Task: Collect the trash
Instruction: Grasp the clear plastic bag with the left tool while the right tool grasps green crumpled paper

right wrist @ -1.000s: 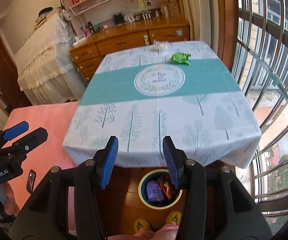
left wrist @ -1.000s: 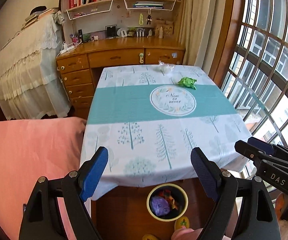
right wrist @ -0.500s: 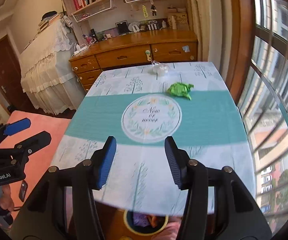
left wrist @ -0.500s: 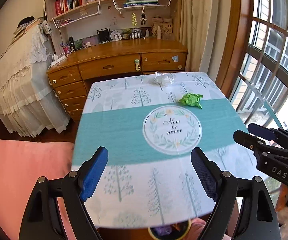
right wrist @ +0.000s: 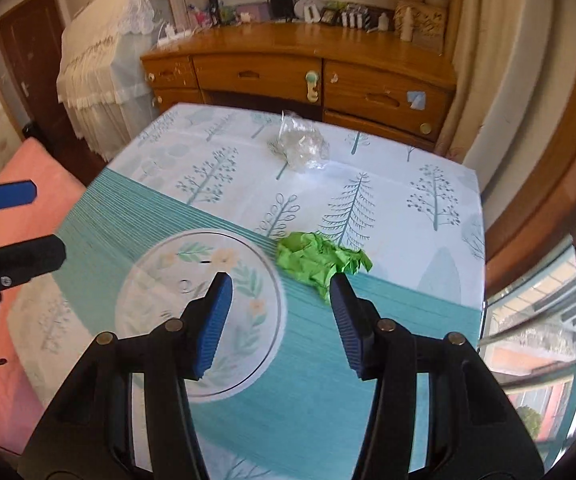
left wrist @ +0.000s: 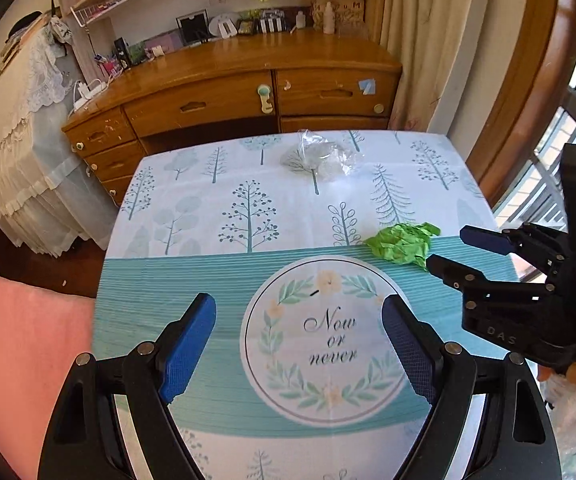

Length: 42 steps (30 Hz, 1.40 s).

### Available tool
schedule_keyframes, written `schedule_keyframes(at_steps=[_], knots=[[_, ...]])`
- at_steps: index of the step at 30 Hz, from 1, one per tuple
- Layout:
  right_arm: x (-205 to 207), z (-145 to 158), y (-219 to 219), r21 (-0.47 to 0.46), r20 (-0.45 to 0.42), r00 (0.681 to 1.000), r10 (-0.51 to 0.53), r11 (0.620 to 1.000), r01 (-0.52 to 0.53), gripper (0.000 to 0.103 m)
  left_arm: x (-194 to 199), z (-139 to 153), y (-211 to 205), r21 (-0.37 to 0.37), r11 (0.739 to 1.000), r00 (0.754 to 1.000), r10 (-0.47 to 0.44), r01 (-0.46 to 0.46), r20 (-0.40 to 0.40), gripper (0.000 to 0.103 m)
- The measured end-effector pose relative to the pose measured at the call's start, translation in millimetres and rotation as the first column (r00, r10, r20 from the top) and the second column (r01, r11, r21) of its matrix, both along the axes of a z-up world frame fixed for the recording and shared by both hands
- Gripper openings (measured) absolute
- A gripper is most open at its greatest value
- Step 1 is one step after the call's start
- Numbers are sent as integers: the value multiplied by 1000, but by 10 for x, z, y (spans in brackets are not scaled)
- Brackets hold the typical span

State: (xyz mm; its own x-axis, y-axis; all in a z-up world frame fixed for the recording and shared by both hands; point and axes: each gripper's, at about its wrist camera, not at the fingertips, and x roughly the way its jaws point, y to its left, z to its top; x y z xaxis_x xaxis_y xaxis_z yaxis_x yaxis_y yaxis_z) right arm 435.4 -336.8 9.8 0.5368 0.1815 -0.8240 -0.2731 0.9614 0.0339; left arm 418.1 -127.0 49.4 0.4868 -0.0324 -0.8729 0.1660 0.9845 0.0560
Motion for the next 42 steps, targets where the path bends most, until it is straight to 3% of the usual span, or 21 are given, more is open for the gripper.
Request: schedule_keyframes(at_steps=[6,12,16,23,24,25,28,32,37,42], knots=[[498,-520,43,-59,-62,993,100,993,-103,48,390,-436,3,10,1000,997,23,-23,-71,87],[596,-831,192,-140,-86,976,199,968,-209,51,587,-670,64,-7,999,992,52,-53,-116,87],[614,-899,243,-194,-64,969,238,949,-246,51,681,-659,39,-20,998,991,56,-59,-119,87],[739,-1013,175,-226,-122,966,230,941,-252,48,932,-560,-102,-28,999,994,31,-34,-105,87],[767,-1016,120,-215,-112,969,219,947,-238,42,972,-547,-130,-30,999,994,28,-31,-102,87],[794,-986,60,-188,-103,973,207,956,-224,27,1030,-541,-155,-32,999,995,26,-30,-100,87],[954,-887,-207,-35,-112,985,130,990,-135,26,1186,-517,-222,-40,999,995,23,-27,-97,87],[1186,-793,-475,37,-98,995,14,999,-11,26,1457,-521,-327,-57,998,994,25,-32,-104,87],[1552,-735,-741,108,-89,986,-143,982,152,26,1873,-600,-475,-74,996,992,36,-45,-118,87],[1816,-699,-863,159,-74,969,-236,956,245,26,2277,-746,-624,-95,993,988,61,-75,-143,87]])
